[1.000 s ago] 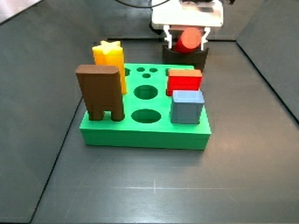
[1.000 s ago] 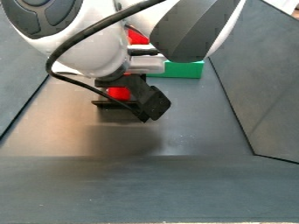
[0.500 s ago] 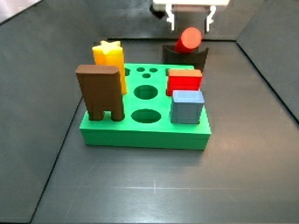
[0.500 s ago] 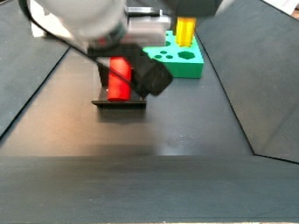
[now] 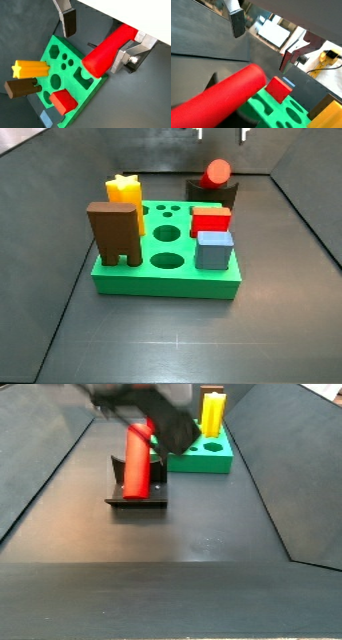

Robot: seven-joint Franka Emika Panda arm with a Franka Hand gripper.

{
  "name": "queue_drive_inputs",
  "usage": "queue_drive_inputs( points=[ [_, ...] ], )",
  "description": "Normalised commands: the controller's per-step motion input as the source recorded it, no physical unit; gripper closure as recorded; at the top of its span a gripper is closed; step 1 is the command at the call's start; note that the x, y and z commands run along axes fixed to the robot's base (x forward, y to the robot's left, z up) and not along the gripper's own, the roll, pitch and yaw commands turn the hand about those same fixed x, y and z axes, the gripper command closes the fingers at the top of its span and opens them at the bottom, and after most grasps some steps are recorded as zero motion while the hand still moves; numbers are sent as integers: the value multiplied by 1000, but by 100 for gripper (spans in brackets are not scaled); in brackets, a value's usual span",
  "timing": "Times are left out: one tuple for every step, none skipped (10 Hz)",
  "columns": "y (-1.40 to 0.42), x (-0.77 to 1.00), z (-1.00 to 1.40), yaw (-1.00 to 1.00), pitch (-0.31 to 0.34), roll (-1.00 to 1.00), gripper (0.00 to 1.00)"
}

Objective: Pick up the round object. Move up. Place the round object on the fixture. Regrasp the round object. Move to above the board. Insert the round object.
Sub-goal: Regrasp the round object.

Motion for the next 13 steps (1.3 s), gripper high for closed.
queue_drive_inputs(
  points=[
    [-1000,-26,883,25,56,1000,0],
    [-1000,-64,841,24,48,1000,0],
    [-845,-76,614,23,42,1000,0],
    [-663,-61,380,23,39,1000,0],
    [-466,-43,145,22,37,1000,0],
    [-275,-22,44,22,35,1000,0],
    [-44,-27,55,23,33,1000,0],
    [-28,-28,41,23,31,1000,0],
    [-45,-17,16,23,27,1000,0],
    [-34,-11,9,24,24,1000,0],
    [-23,-10,14,25,22,1000,0],
    [-19,-2,13,26,19,1000,0],
    [-18,0,11,27,18,1000,0]
  ],
)
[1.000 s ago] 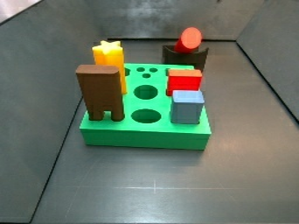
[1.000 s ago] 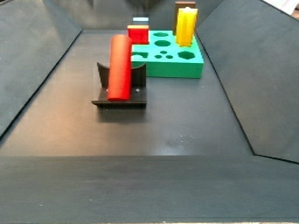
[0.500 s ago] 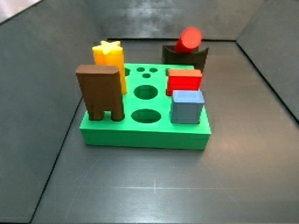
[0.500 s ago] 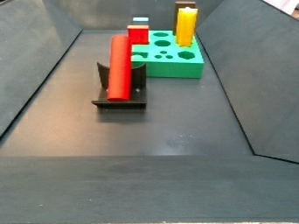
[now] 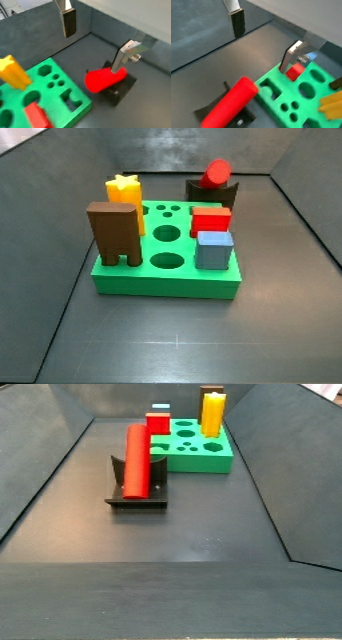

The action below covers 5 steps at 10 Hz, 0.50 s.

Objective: Pick up the round object. Move up. Place the round object on the fixture. Regrasp the round object. Move to above the board. Insert the round object.
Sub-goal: Regrasp the round object.

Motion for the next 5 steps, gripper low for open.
queue_drive_inputs(
  points=[
    [-15,1,12,29,21,1000,0],
    [-14,1,9,30,24,1000,0],
    [-18,11,7,33,32,1000,0],
    [-23,28,-3,35,41,1000,0],
    [-26,39,-2,39,49,1000,0]
  ],
)
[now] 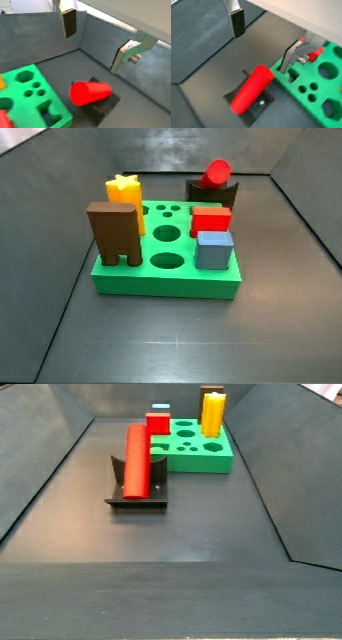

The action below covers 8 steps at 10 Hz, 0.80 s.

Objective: Pick up the round object. Move up. Place the round object on the fixture. Regrasp the round object. Move to above the board. Insert the round object.
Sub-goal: Regrasp the round object.

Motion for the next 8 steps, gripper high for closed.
queue_drive_inputs(
  points=[
    [-25,50,-2,43,62,1000,0],
    [-30,65,-5,48,76,1000,0],
    [-32,77,-5,55,94,1000,0],
    [-38,85,-4,65,113,1000,0],
    [-40,92,-2,84,141,1000,0],
    [-42,97,-7,107,165,1000,0],
    [-46,102,-5,154,202,1000,0],
    [-48,105,-9,178,201,855,0]
  ],
)
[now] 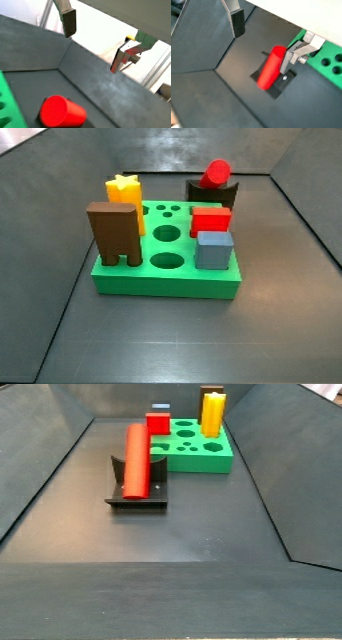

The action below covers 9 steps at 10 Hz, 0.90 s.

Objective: Pick up the round object. Move up. Place the round object on the fixture. Regrasp the round object. Move to above the board. Insert the round object.
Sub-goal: Regrasp the round object.

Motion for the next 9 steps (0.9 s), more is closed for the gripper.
queue_drive_inputs(
  points=[
    [-50,106,-7,191,187,726,0],
    [-51,104,-8,213,150,472,0],
    [-38,98,2,225,107,272,0],
    [-37,88,-2,225,68,194,0],
    [-43,80,-2,214,34,164,0],
    [47,33,-1000,255,-108,202,0],
    [47,38,-1000,213,-125,197,0],
    [42,46,-1000,153,-157,174,0],
    [38,50,-1000,117,-172,148,0]
  ],
)
